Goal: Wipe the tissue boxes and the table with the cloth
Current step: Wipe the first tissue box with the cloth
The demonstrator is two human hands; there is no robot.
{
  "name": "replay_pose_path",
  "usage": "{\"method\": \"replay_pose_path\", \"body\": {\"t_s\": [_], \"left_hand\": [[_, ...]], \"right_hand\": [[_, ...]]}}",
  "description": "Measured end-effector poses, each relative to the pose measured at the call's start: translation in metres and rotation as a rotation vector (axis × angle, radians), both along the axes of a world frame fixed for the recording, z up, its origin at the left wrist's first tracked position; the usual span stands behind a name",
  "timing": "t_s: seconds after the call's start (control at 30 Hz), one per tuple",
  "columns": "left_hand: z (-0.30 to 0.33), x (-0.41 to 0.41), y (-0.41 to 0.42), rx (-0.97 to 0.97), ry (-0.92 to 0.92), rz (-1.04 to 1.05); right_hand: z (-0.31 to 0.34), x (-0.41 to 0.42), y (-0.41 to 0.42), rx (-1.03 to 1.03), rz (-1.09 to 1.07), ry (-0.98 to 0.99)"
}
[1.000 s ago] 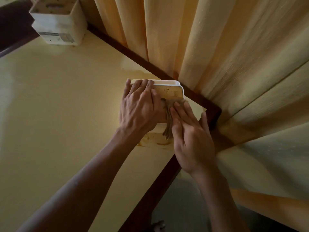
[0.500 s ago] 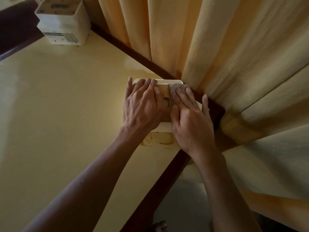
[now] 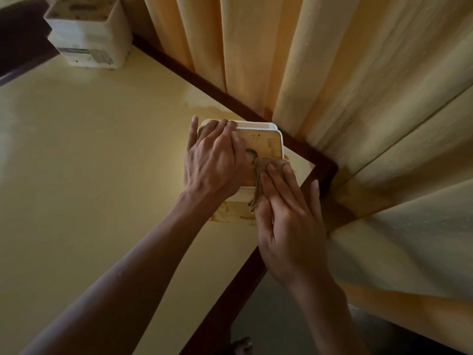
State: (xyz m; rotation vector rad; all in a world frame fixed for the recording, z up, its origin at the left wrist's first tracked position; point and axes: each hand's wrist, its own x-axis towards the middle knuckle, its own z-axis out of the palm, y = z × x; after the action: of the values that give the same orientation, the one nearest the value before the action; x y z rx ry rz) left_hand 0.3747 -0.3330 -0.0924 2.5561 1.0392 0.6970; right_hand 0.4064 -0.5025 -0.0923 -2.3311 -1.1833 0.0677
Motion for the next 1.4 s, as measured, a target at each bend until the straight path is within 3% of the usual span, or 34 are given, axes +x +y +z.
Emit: {"method": "replay_pose_path", "body": {"t_s": [0.33, 0.57, 0.87, 1.4], "left_hand": [[-0.003, -0.001, 0.005, 0.037, 0.057, -0.033], [-0.003, 0.002, 0.000, 0.023, 0.042, 0.009], [-0.002, 0.003, -0.002, 0.016, 0.033, 0.016], [-0.002, 0.001, 0.001, 0.043, 0.102, -0.031]], "right_hand": [[0.000, 0.045, 0.055, -0.094, 0.013, -0.066], [-0.001, 0.033, 0.041, -0.127, 0.010, -0.093], [-0.006, -0.012, -0.006, -0.016, -0.040, -0.046], [0.002, 0.042, 0.052, -0.096, -0.020, 0.002]]}}
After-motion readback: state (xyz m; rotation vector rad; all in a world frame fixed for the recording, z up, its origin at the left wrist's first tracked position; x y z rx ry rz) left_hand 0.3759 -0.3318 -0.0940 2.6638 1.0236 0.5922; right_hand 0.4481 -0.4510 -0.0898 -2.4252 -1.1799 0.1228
